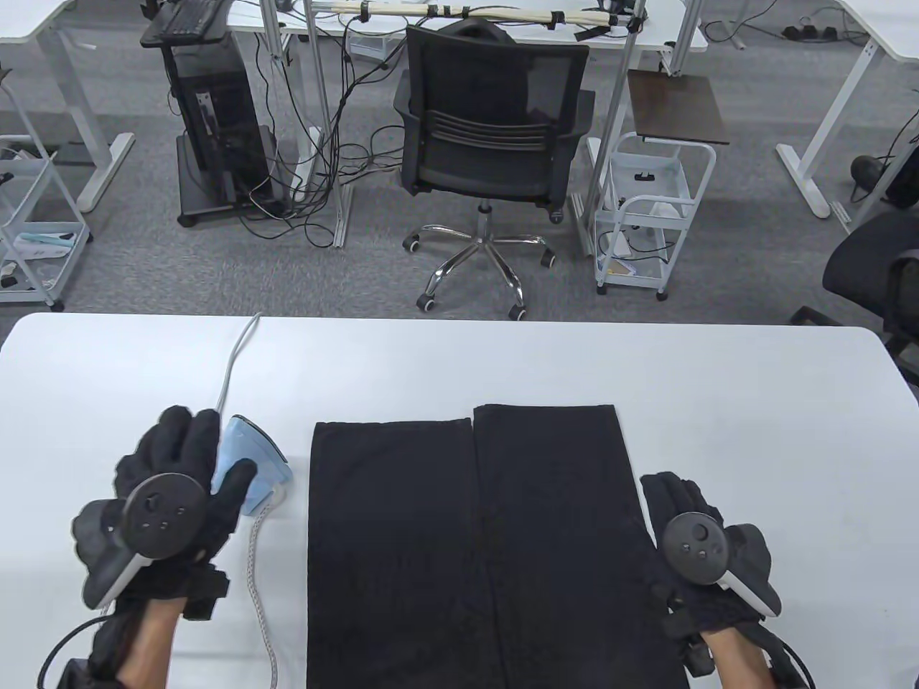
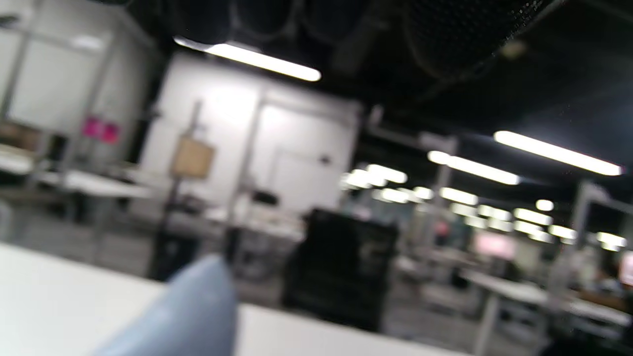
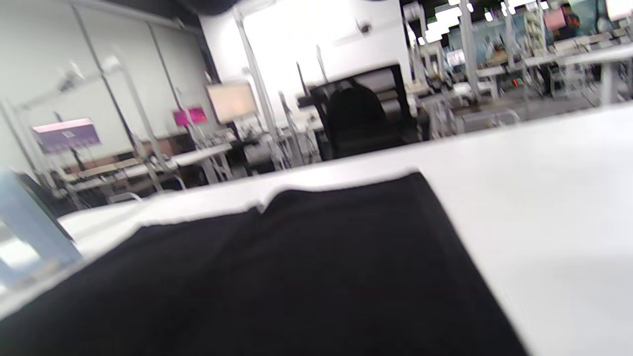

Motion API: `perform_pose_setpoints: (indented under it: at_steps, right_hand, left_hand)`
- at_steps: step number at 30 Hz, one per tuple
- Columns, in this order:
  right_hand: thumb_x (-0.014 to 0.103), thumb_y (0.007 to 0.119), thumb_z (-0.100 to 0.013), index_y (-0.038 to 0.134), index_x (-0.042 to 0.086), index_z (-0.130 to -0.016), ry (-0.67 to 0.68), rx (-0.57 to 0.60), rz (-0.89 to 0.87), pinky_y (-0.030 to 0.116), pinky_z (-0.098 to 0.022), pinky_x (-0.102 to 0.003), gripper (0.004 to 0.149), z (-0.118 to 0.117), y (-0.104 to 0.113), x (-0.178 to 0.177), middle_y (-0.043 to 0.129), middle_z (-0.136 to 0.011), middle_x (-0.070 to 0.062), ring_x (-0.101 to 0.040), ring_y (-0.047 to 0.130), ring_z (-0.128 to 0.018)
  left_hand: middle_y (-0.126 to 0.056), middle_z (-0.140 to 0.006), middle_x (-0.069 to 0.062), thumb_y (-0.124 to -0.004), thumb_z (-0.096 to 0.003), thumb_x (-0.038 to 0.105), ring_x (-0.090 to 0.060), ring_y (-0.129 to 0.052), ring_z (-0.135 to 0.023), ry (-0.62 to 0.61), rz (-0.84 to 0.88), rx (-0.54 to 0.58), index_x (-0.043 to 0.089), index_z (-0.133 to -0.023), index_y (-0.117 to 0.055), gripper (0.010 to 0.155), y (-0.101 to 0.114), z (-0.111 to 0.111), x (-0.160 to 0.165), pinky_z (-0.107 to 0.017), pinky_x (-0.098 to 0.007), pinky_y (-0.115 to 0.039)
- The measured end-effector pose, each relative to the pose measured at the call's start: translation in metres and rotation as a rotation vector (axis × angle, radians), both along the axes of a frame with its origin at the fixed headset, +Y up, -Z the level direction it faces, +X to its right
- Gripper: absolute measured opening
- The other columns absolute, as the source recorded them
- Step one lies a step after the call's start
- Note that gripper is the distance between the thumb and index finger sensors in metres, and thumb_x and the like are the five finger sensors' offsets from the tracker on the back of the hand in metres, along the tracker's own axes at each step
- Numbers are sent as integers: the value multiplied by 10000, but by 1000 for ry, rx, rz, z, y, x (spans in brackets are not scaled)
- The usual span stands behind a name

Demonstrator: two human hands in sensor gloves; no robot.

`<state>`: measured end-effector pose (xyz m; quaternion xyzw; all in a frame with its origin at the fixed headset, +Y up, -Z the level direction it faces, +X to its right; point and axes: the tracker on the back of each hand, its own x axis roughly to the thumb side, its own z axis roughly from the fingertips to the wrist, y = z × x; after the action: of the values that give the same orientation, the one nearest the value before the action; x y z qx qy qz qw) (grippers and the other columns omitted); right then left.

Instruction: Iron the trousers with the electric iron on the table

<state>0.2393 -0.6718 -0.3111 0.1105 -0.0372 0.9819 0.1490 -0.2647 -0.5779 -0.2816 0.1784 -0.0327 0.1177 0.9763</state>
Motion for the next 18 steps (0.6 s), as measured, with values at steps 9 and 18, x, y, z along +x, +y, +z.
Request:
perform_pose_setpoints:
  at_steps: [9, 18]
  right_hand:
    - [468, 522, -611, 106, 79, -1106, 96, 146, -109, 306, -645, -780, 754, 6, -3, -83, 80, -1156, -277, -599, 190, -1014]
    - [483, 516, -606, 72, 79, -1101, 116, -40, -43, 295, -635, -788, 778, -10, -74, -107, 61, -1148, -282, -598, 170, -1009]
  left_hand:
    - [-347, -1245, -258, -763, -580, 549, -578, -471, -1099, -243, 10, 34, 124, -1186, -448, 804, -64, -10, 142, -695, -802, -436]
    - [-300, -1237, -284, -740, -573, 576, -600, -426, -1094, -271, -2, -139, 106, -1193, -365, 864, -149, -27, 156, -682, -816, -406]
